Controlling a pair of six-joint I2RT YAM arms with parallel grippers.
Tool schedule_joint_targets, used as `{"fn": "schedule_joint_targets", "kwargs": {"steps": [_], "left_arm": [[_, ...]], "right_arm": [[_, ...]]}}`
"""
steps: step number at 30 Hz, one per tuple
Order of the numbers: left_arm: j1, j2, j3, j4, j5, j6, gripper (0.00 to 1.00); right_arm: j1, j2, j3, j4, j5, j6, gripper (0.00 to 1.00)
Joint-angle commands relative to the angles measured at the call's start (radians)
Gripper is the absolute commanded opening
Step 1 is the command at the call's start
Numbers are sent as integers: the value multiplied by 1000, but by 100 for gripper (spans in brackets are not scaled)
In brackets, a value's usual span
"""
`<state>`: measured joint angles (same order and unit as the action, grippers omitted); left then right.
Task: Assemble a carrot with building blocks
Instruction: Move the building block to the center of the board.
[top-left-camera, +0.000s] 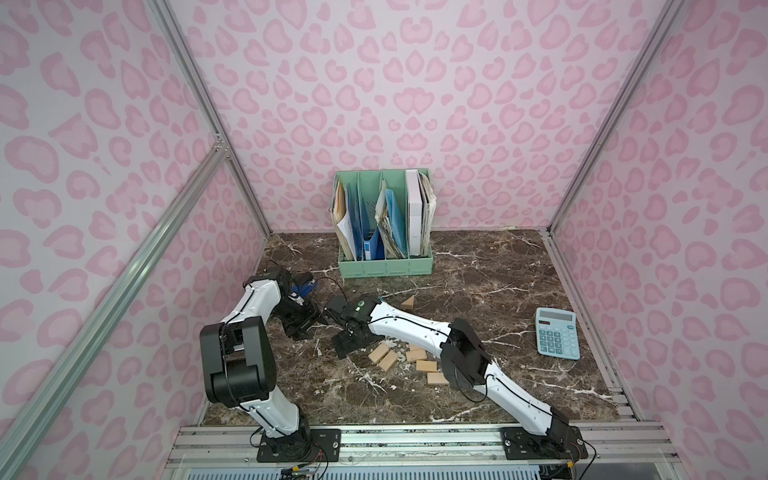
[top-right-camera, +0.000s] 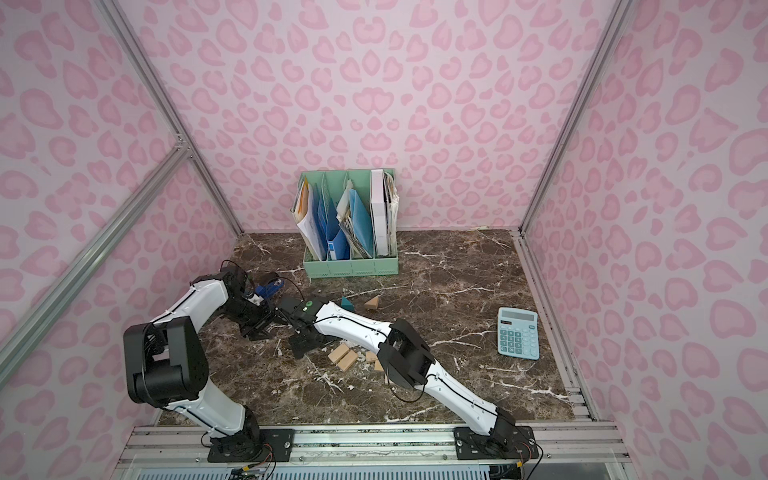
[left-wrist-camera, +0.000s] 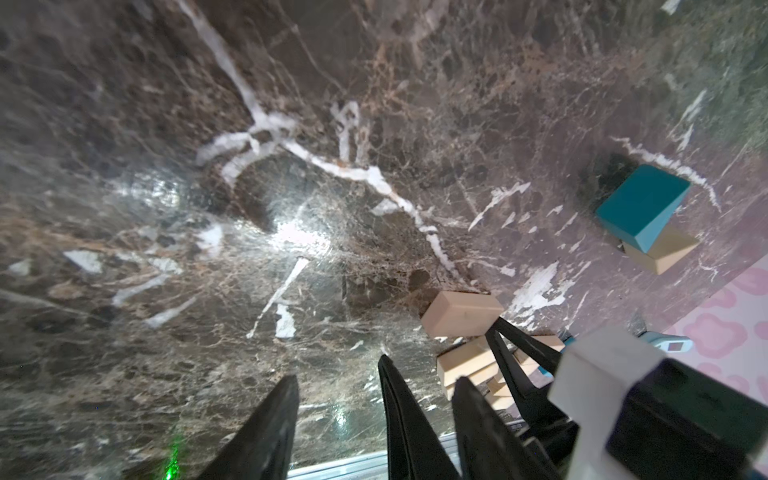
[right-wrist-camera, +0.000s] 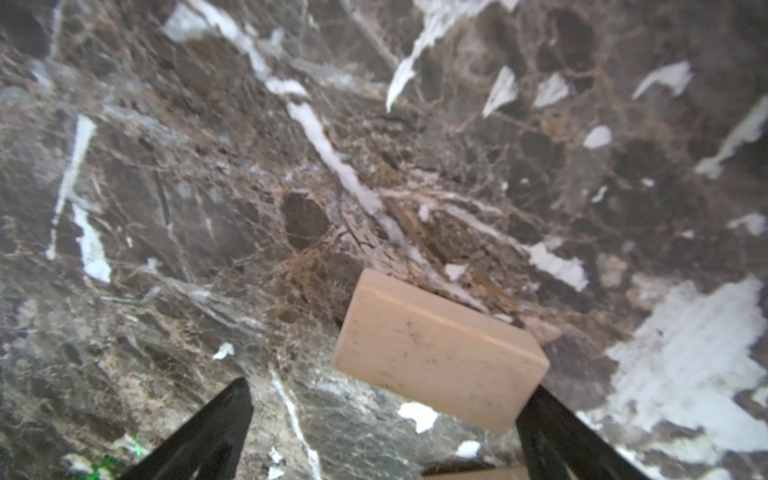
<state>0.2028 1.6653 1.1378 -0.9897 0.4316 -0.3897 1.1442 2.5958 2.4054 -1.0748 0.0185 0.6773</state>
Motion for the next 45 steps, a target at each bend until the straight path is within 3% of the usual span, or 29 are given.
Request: {"fn": "schedule_joint_targets", "kwargs": {"steps": [1,6,16,31,45], "left_arm": [[1,-7,-7,-24,-2,11,61],[3,0,-10,-23,9,18,61],[12,14,9,-35,13,42,61],[17,34,4,-22,42,55,60],[23,42,5,-13,72,57,60]], "right_arm": [[-4,11,1,-47,27,31,97],[-26,14,0,-28,50,54,90],[-37,38,7,-11,7,66,66],[-118,-76,-147,-5,103,99,63],[-186,-50,-87,-35,120,74,62]]}}
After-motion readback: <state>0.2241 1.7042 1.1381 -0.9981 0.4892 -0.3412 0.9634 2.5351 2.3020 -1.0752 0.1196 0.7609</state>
